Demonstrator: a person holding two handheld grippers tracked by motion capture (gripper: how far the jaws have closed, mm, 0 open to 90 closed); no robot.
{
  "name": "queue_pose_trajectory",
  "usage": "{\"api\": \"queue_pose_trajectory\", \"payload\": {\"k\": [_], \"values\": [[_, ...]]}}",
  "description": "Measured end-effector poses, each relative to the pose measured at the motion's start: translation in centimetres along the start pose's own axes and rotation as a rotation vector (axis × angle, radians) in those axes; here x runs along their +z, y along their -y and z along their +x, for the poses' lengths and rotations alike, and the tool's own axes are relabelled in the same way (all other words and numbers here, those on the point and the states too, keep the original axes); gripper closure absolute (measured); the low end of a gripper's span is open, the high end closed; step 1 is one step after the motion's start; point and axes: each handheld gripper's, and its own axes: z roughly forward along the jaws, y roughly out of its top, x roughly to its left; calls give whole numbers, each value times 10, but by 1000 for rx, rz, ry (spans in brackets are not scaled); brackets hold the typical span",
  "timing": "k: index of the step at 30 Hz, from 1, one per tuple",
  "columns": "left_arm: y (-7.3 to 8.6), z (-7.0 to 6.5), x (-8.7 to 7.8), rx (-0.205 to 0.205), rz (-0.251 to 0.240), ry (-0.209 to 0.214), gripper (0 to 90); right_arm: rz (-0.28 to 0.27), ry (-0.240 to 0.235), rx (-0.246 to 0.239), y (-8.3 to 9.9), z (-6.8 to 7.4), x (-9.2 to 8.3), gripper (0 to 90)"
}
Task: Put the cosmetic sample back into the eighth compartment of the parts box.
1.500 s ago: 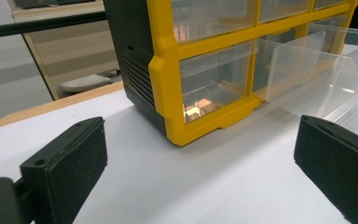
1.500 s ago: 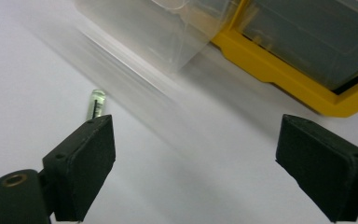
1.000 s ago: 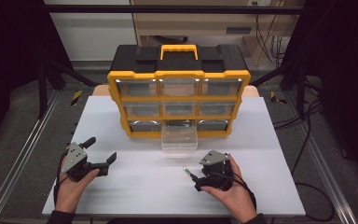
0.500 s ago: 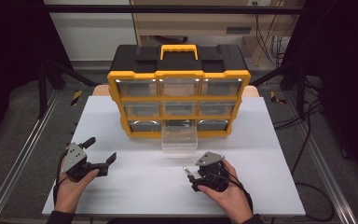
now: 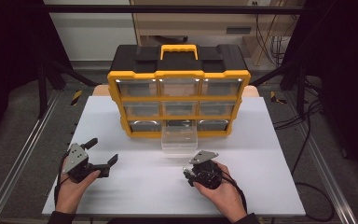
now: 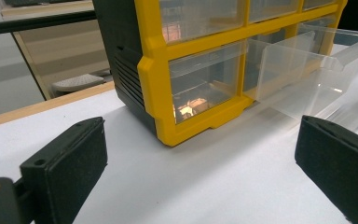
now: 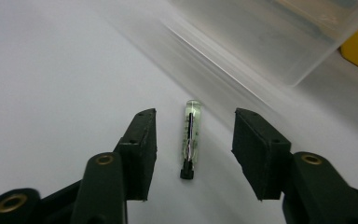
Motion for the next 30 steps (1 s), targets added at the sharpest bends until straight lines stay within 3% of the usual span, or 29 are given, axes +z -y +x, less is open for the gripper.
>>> {"api": "queue_pose_trajectory", "payload": {"k": [11,15,30], "values": [[-2,-3,-8,-11,-14,-3,22,22,-19,15,-1,-3,9,642],[1,-1,-4,-4,9,-2,22,27,-19,19,-1,-3,11,671],[2,0,1,7,17,4,22,69,-7,19,3,2,18,756]]}}
